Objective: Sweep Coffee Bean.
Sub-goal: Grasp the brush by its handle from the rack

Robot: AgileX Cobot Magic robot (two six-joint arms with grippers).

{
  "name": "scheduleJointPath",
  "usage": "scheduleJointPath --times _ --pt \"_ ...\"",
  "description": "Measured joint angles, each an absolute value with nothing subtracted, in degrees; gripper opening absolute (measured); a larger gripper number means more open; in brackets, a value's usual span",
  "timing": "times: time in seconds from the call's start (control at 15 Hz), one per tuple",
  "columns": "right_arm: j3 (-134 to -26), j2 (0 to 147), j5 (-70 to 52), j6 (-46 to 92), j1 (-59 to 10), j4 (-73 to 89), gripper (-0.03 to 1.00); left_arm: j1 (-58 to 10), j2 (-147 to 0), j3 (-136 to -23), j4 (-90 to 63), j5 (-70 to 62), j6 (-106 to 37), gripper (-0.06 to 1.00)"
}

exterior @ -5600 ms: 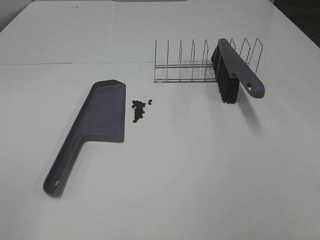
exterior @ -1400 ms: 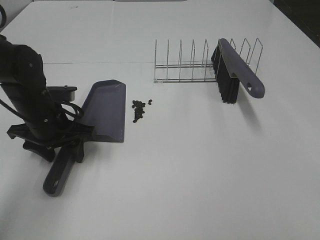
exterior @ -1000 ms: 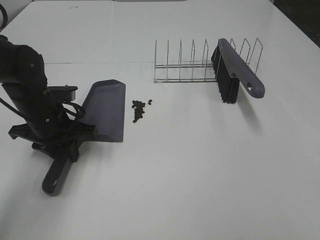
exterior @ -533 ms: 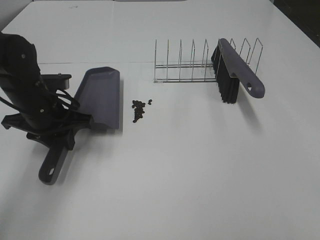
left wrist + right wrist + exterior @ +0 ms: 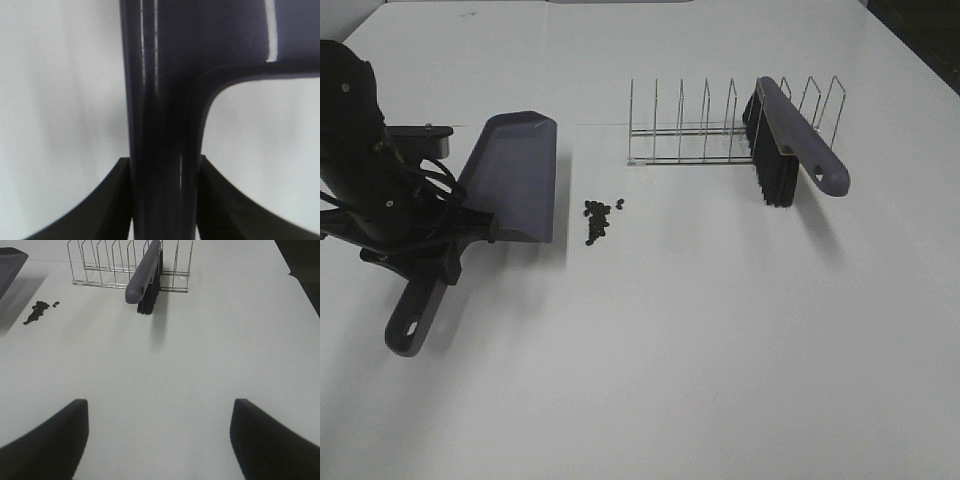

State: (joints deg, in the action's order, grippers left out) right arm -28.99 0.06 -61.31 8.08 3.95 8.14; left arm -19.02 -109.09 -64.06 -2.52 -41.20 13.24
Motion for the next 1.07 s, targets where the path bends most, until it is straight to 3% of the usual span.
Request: scheduleJointPath --times 0.4,0.67,0.8,1.07 --pt "-35.18 13.87 -46.64 8.31 3.67 13.29 0.69 -19.02 -109.09 -64.06 -2.41 -41.2 13.24 0.35" --pt "-45.38 30.65 -44.75 11.23 -0.8 14.78 0.66 -19.02 -109.09 -64.06 -2.41 -41.2 12.38 0.35" --pt "-56.95 47.9 -45.21 11.46 -1.78 14.61 0.66 -19.02 -109.09 -64.06 -2.41 -41.2 11.92 0.35" --pt "-73.51 67.72 -50.48 10.71 -1.78 14.32 0.66 -19.02 -109.09 -64.06 -2.41 -41.2 11.8 0.35"
